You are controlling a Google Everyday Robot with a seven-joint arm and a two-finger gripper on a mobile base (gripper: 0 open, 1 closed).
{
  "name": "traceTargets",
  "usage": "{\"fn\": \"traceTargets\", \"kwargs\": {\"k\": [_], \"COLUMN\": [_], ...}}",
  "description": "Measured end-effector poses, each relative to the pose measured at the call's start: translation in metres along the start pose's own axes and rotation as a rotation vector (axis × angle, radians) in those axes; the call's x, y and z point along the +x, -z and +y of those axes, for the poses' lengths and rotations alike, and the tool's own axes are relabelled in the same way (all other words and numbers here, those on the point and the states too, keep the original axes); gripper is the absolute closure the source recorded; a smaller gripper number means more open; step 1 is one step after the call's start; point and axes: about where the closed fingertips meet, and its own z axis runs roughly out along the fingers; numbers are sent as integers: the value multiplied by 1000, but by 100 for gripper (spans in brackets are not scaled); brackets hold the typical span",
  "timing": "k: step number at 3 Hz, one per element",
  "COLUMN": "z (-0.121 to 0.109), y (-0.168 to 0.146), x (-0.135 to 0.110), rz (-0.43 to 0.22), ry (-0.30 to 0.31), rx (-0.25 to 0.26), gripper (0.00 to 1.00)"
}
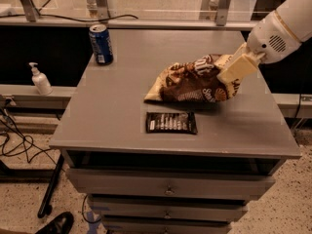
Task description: Move brown chip bag near rxbar chocolate
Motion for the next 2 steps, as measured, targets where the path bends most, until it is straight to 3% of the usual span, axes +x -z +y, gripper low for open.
{"fn": "traceTargets", "kwargs": {"k": [2], "z": [31], "y": [10], "x": [13], "rz": [-8], "ry": [-51], "rx": [-21], "gripper": [100]}}
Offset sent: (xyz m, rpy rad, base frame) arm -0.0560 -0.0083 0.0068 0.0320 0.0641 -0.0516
